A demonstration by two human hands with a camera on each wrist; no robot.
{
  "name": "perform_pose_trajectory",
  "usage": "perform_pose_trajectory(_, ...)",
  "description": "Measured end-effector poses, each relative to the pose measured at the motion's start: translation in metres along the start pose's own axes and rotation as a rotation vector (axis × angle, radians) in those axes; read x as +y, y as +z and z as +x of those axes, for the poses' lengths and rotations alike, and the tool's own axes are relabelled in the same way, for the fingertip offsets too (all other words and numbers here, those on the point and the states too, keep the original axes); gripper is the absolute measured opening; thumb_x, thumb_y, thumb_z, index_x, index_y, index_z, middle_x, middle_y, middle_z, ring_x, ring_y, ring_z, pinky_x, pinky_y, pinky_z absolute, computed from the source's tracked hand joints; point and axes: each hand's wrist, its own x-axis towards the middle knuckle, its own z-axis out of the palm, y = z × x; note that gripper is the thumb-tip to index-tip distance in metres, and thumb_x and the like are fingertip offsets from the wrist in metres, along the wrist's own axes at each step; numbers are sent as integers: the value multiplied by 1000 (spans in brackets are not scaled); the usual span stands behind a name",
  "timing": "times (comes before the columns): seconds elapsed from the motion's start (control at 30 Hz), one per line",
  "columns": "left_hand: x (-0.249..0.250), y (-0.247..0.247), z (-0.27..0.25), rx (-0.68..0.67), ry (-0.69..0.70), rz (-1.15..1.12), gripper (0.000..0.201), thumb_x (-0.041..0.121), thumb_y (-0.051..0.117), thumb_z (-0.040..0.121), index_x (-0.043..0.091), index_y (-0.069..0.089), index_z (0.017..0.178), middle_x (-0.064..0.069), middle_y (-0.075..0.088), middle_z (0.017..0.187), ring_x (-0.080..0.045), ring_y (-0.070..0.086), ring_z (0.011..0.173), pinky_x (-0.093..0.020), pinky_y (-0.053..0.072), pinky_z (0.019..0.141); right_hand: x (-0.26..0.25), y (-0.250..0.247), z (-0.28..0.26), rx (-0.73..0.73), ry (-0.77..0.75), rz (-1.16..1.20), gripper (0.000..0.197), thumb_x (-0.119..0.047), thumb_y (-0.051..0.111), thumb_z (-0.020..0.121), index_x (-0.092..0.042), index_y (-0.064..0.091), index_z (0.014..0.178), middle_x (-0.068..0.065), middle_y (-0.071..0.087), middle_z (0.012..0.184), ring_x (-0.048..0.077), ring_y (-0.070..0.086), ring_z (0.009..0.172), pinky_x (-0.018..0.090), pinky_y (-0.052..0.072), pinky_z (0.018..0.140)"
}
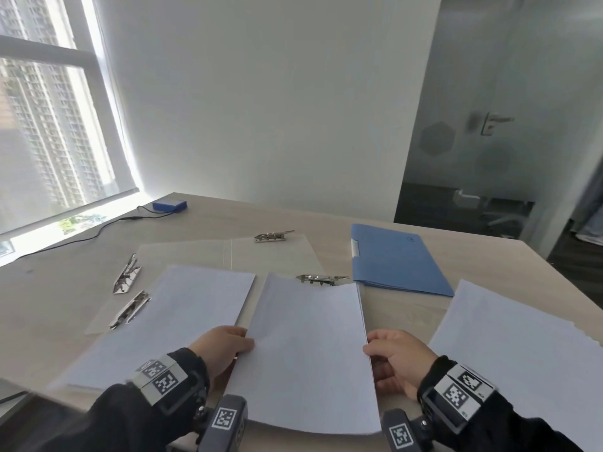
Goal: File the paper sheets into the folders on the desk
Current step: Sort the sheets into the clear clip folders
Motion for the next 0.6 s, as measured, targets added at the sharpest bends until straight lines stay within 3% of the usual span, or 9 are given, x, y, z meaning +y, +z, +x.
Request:
perform_pose_trajectory(0.13, 7, 2, 10, 0, 0, 46, 36, 23, 66, 65, 3, 73, 94, -23, 73, 102, -44, 68, 100, -57, 50, 95, -3, 0, 4, 24, -16, 23, 25, -11, 58, 88, -1, 69, 108, 18, 72, 84, 31, 67, 70, 42, 55, 70)
perform_pose_trajectory(0.2, 16, 6, 6, 10, -5, 84, 29, 22, 68, 74, 3, 72, 95, -23, 73, 102, -44, 68, 96, -55, 53, 91, -5, -2, 3, 23, -17, 54, 25, -13, 57, 90, 0, 69, 109, 22, 73, 88, 32, 69, 71, 43, 57, 71)
perform_pose_trajectory(0.3, 26, 10, 4, 19, -11, 76, 21, 21, 62, 91, 5, 67, 104, -18, 70, 100, -36, 68, 80, -40, 57, 68, -8, -4, 1, 18, -28, 96, 29, -17, 58, 89, 0, 69, 110, 27, 74, 100, 34, 70, 75, 43, 58, 71)
perform_pose_trajectory(0.37, 32, 9, 8, 15, -2, 72, 22, 22, 60, 92, 6, 65, 107, -17, 68, 105, -33, 68, 78, -37, 57, 63, -10, -6, 0, 45, -49, 106, 29, -20, 58, 90, -2, 68, 110, 24, 75, 101, 30, 70, 72, 37, 57, 65)
perform_pose_trajectory(0.47, 39, 8, 13, 19, 41, 62, 20, 16, 57, 93, 2, 64, 106, -15, 69, 101, -32, 66, 80, -39, 58, 69, -15, -4, 0, 123, -80, 157, 24, -21, 60, 90, -10, 62, 112, 21, 74, 105, 27, 71, 75, 37, 57, 66)
perform_pose_trajectory(0.6, 40, 9, 25, 76, 105, 87, 13, 18, 61, 90, 10, 67, 98, -14, 71, 106, -34, 67, 101, -52, 51, 96, -25, 4, -2, 140, -95, 195, 20, -15, 59, 92, -13, 60, 111, 17, 71, 112, 24, 70, 79, 34, 59, 59)
